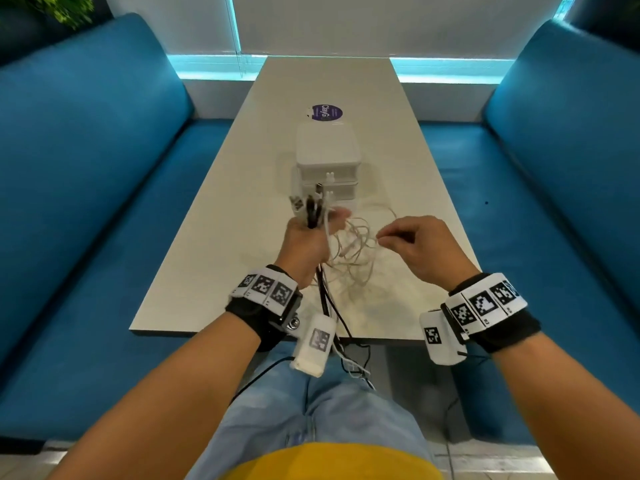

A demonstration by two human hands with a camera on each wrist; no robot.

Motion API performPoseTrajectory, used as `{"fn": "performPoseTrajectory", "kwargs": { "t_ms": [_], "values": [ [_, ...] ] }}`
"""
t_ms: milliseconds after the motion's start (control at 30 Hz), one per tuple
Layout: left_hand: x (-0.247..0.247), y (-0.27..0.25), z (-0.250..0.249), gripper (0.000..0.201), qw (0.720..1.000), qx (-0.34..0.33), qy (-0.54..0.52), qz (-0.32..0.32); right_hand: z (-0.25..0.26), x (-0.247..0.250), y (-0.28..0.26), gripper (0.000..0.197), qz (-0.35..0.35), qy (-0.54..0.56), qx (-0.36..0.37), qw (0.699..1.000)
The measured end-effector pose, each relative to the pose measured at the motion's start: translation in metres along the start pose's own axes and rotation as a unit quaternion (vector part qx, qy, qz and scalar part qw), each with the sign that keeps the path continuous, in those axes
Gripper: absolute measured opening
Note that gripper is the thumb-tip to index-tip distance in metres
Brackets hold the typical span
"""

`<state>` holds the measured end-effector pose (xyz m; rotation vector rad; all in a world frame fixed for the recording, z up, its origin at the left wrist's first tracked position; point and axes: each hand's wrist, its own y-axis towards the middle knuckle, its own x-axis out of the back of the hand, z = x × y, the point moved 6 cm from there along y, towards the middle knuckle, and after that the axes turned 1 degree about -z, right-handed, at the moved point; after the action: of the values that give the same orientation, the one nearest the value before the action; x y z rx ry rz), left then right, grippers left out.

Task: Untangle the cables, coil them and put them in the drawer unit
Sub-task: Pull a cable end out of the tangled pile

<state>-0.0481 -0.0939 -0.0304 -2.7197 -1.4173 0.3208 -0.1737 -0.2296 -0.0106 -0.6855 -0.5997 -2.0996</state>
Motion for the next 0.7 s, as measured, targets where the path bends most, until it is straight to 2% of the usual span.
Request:
{"fn": "performPoseTrajectory", "kwargs": {
  "t_ms": [133, 267, 333, 500, 633, 700],
  "values": [
    [0.036, 0.013, -0.012, 0.011, 0.983, 0.019, -0.172, -0.053, -0.057, 0.003, 0.002, 0.010, 0.072, -0.155, -0.102, 0.980],
    [0.043, 0.013, -0.029, 0.013, 0.983, -0.005, -0.185, -0.013, -0.087, 0.013, 0.006, 0.012, 0.076, -0.191, -0.165, 0.965],
    [0.037, 0.010, -0.033, 0.011, 0.986, -0.011, -0.169, 0.007, -0.075, 0.015, 0.010, 0.008, 0.061, -0.176, -0.148, 0.971],
    [0.017, 0.004, -0.036, 0.009, 0.989, -0.028, -0.134, 0.051, 0.001, 0.018, 0.014, 0.015, -0.065, -0.130, 0.020, 0.989],
    [-0.002, -0.005, -0.040, 0.009, 0.983, -0.047, -0.134, 0.116, 0.028, -0.004, 0.025, 0.034, -0.021, -0.075, 0.031, 0.997],
    [-0.008, -0.009, -0.042, 0.008, 0.977, -0.060, -0.134, 0.155, 0.031, -0.010, 0.034, 0.022, -0.011, -0.050, 0.026, 0.998]
  ]
}}
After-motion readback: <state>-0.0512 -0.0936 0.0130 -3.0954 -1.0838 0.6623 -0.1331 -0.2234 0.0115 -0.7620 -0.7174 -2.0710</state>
